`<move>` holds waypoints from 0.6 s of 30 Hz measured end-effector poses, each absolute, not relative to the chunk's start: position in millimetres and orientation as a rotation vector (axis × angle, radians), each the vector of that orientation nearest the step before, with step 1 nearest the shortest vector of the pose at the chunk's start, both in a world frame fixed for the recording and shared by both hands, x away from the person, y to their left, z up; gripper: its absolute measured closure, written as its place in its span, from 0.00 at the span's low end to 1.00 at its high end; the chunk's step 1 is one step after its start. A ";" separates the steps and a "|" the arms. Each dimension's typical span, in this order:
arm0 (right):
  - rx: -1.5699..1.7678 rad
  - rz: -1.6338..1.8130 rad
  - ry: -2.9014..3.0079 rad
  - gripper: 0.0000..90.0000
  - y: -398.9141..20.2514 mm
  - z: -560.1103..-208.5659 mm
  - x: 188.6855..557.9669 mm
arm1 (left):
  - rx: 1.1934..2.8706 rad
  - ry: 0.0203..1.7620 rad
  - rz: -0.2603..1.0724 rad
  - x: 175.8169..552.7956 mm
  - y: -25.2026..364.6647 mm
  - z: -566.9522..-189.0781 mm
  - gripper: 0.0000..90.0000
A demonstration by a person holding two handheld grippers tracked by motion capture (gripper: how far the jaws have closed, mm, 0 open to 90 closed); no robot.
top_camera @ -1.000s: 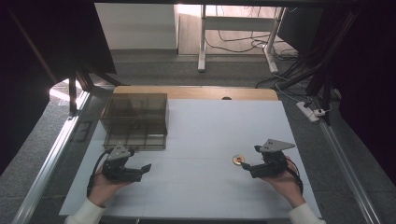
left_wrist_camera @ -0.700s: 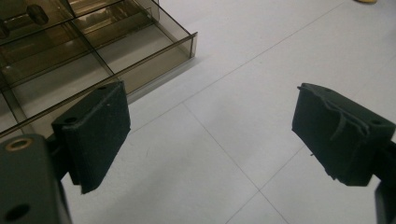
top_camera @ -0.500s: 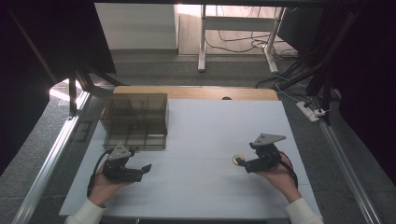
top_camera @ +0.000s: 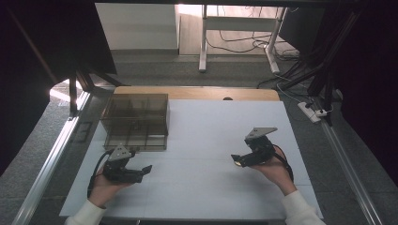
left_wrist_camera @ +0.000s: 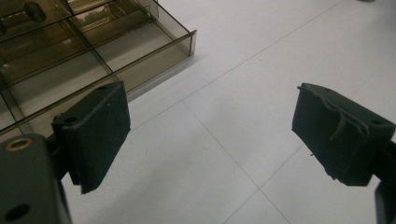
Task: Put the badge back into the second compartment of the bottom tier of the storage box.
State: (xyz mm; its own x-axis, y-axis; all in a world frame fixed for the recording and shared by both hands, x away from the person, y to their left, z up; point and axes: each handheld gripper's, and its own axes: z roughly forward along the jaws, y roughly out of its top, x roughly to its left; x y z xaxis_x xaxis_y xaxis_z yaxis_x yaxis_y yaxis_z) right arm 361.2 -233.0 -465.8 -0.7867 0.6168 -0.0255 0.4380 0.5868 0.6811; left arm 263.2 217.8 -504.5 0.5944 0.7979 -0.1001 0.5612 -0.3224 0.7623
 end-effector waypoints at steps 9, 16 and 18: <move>0.919 0.918 2.609 0.17 -237.2 -476.7 365.1 | 2.029 1.075 0.375 263.2 217.4 -504.7 0.13; 0.919 0.843 2.639 0.17 -232.9 -485.1 367.1 | 2.031 1.078 0.374 263.6 217.5 -505.3 0.13; 0.919 0.830 2.645 0.18 -232.4 -488.3 367.9 | 2.032 1.078 0.374 263.5 217.5 -505.3 0.13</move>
